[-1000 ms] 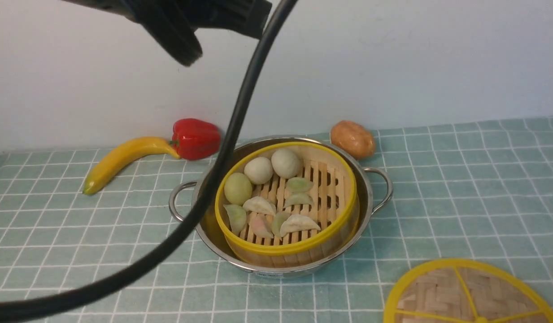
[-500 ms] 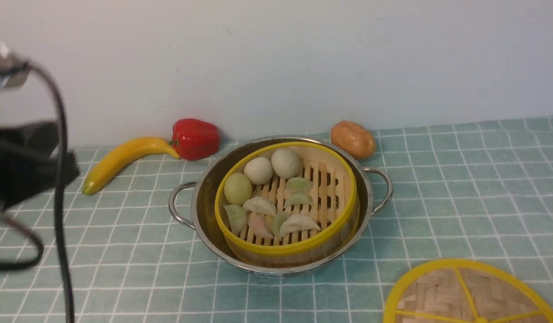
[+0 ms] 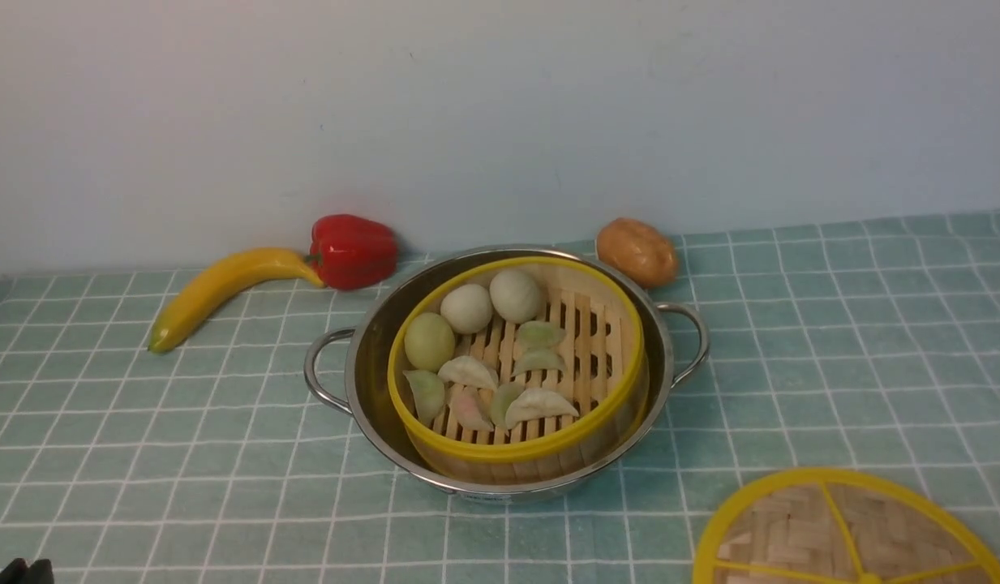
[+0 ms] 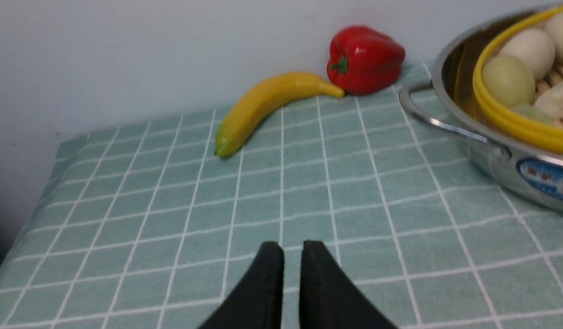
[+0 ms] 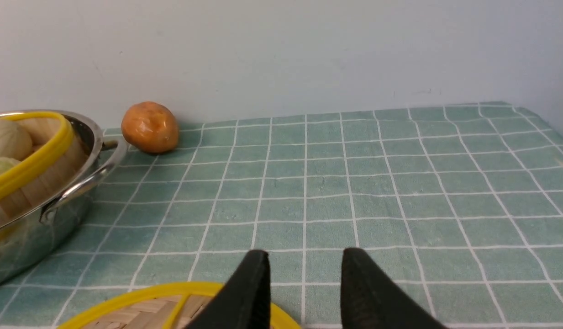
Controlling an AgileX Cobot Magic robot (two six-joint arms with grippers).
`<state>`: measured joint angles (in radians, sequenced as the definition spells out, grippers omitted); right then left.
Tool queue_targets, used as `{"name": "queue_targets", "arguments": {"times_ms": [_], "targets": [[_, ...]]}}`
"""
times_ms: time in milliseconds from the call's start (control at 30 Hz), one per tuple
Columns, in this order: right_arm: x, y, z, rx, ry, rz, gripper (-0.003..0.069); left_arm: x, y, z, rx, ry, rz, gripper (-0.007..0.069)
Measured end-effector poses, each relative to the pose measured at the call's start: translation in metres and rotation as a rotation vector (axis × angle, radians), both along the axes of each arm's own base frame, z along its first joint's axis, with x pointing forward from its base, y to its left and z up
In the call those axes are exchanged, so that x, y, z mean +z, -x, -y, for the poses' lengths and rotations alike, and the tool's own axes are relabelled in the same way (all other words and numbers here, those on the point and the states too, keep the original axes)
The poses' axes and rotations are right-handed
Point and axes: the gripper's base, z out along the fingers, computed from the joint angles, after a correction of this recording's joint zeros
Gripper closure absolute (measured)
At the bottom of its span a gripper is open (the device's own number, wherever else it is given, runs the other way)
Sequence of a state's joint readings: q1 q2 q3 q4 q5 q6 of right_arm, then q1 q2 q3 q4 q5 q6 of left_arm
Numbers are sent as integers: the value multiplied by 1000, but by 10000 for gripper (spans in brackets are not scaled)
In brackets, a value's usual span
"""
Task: Place the steamer in the pot on the blue tablecloth, and put the lid on the steamer.
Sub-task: 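Move the gripper down to the bamboo steamer lid and grasp its center knob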
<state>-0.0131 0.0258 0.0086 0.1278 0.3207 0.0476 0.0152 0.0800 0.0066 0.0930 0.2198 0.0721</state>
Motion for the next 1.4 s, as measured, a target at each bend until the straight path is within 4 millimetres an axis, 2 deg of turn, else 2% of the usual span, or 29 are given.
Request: {"name": "queue_targets", "arguments": {"times_ms": [167,500,1267,1333,1400], "targets": [[0,0,0,0,0,0,419,-5,7,-1,10,7,-23,560],[0,0,0,0,0,0,419,-6,7,-1,24,63,-33,540],[1,0,0,-1,-6,8,419,-6,7,-1,24,68,-32,503],[6,0,-1,0,-42,21,419,-6,7,-1,24,68,-32,497],[29,4,-2,10,-79,58,419,-6,7,-1,24,68,-32,496]]}}
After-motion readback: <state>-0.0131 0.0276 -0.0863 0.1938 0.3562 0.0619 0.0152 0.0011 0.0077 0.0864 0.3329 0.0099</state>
